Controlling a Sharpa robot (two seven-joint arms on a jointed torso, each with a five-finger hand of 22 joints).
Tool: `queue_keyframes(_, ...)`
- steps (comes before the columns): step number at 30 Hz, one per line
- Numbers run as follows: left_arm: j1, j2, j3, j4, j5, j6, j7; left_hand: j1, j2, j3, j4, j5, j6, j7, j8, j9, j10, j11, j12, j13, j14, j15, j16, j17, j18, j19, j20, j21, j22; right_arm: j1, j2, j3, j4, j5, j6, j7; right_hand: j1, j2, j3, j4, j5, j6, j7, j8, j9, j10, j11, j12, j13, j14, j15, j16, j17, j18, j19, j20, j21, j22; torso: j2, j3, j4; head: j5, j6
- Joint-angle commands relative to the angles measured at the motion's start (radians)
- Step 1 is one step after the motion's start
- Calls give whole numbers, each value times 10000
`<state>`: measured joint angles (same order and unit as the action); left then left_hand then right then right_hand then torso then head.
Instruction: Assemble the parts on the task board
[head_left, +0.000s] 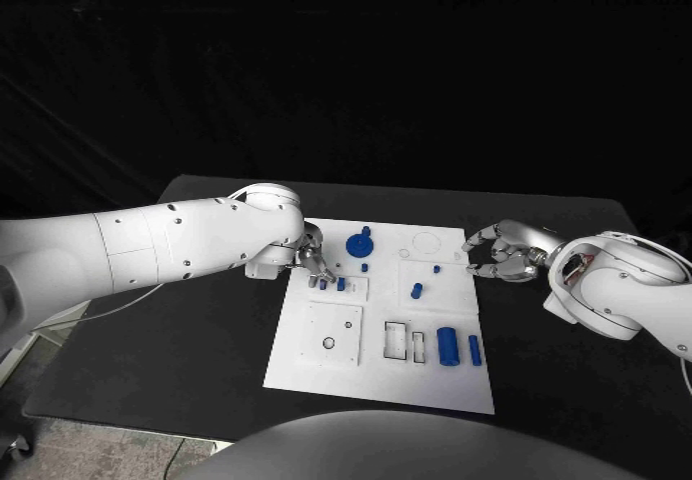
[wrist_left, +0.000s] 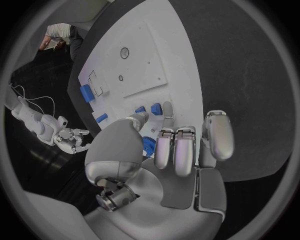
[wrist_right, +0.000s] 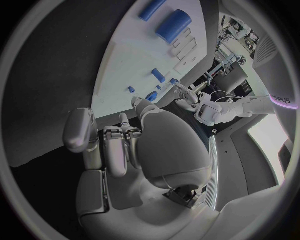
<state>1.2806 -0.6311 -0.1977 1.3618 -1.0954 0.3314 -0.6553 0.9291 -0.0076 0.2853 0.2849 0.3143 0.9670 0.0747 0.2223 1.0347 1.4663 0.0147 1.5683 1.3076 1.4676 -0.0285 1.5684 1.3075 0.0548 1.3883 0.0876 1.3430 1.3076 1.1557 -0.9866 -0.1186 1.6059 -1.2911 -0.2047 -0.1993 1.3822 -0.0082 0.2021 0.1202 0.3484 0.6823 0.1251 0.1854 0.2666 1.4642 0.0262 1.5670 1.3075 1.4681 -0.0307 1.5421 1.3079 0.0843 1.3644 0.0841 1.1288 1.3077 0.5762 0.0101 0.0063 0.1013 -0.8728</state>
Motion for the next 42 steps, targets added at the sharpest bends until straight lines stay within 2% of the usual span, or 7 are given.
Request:
queue_keyframes(1,-4,-108,4,119,85,-1094,224,177,65,-146,27,184,85,-26,196,172,1045,-13,25,2632,1032,6,24,2633,41,72,-9,110,1857,-5,6,0,-5,-35,70,-2,32,41,38,6,44,66,12,-48,-14,1066,81,38,2633,861,62,-33,2447,124,-84,9,-61,1345,6,-1,-6,-11,2)
queue_keyframes(4,-3,-243,10,213,85,-1551,292,409,122,-301,32,564,164,-113,559,470,1045,-96,25,2632,1032,-53,24,2633,24,149,-71,204,1884,-5,3,0,-8,-35,69,2,23,51,57,9,47,63,17,-52,-21,1066,84,38,2633,855,63,-45,2440,129,-95,9,-89,1338,0,3,-4,-20,2)
queue_keyframes(8,-2,-420,20,365,84,-1913,342,431,123,-377,37,613,192,-134,661,544,1045,-117,25,2632,1032,-69,24,2633,17,169,-88,229,1891,-5,1,0,-12,-35,59,7,23,51,57,9,47,63,17,-52,-21,1066,84,38,2633,855,63,-45,2440,129,-95,9,-89,1338,-4,10,-17,-15,2)
queue_keyframes(16,-1,-741,21,773,93,-2210,451,516,156,-482,31,749,284,-198,862,675,1045,-166,25,2632,1032,-108,24,2633,16,178,-124,241,1892,-5,-1,0,-21,-27,63,20,18,54,64,11,49,65,19,-52,-23,1066,86,38,2633,847,64,-59,2432,133,-105,10,-110,1332,-5,5,-6,-36,2)
queue_keyframes(23,-6,-992,5,1120,136,-2028,344,905,3,-608,-79,1057,249,-263,992,756,1045,-232,25,2632,1032,-171,24,2633,24,157,-186,217,1881,-9,-6,0,-29,-13,67,28,17,54,65,11,50,65,19,-52,-24,1066,86,38,2633,842,65,-70,2426,138,-116,10,-135,1325,-6,1,-3,-51,2)
queue_keyframes(31,-83,-1150,-12,1358,23,-1928,269,1060,-47,-638,-124,1094,190,-262,962,730,1045,-235,25,2632,1032,-178,24,2633,24,151,-198,212,1879,-24,-6,0,-44,-6,69,28,17,54,65,11,50,65,19,-52,-24,1066,86,38,2633,842,65,-70,2426,138,-116,10,-135,1325,-13,2,1,-29,2)
queue_keyframes(42,-168,-1137,-16,1423,-34,-1891,238,1062,-58,-659,-109,1089,189,-254,960,724,1045,-233,25,2632,1032,-179,24,2633,27,140,-199,199,1874,-36,-1,0,-46,-4,74,23,7,53,75,13,52,69,23,-51,-28,1066,90,38,2633,840,67,-73,2424,138,-118,11,-141,1324,11,6,-13,-16,2)
